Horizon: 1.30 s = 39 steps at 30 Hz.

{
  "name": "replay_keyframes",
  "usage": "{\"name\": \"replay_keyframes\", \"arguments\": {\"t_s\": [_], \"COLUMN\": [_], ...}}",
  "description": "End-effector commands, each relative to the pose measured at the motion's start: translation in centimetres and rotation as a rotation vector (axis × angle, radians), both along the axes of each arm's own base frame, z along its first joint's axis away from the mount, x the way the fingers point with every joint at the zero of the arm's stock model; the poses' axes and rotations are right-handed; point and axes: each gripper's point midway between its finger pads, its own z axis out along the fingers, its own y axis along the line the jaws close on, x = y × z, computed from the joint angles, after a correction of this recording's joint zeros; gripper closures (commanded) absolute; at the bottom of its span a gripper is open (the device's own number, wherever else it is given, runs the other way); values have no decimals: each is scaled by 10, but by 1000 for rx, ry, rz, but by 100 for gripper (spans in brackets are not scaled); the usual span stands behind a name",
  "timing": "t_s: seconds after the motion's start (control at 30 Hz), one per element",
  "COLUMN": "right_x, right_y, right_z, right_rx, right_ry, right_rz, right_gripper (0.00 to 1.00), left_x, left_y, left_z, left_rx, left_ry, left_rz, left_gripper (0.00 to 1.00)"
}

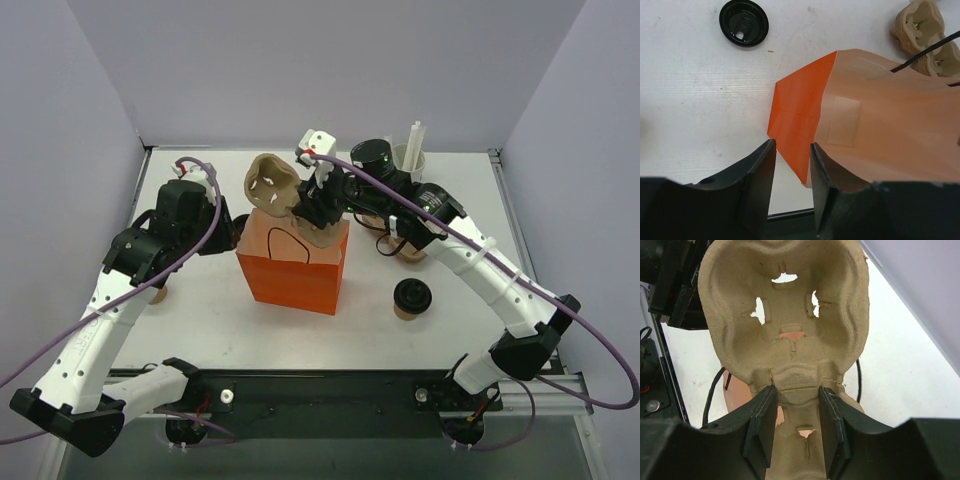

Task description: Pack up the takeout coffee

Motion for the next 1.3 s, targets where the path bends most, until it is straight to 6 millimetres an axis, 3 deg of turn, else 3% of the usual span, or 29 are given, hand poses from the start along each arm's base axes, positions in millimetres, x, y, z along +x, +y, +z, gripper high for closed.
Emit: {"name": "replay_keyframes", "arguments": {"t_s": [0.0,0.07,0.3,0.4,0.77,1.27], "right_x": [-2,-1,-7,-11,-22,-14], "right_y": [19,19,19,17,-6,-10], "right_z": [3,-8,-34,-35,-68,-111], "right_rx": [46,32,11,8,-161,-377], "right_ry": [-31,-20,26,25,85,105], "right_rz": [60,57,72,75,27,-64], "right_gripper": [80,80,80,81,80,82], "left_x": [8,9,9,10,9,5], "left_y": [-6,-6,-6,-8,-19,-25], "left_z": [10,8,6,6,7,8], "left_rx": [-51,-49,-52,-57,-114,-149], "left_ry": [-56,-55,-54,-54,-41,-40], "left_rz": [-1,0,2,-1,-24,-50], "left_gripper": [63,75,93,100,100,100]}}
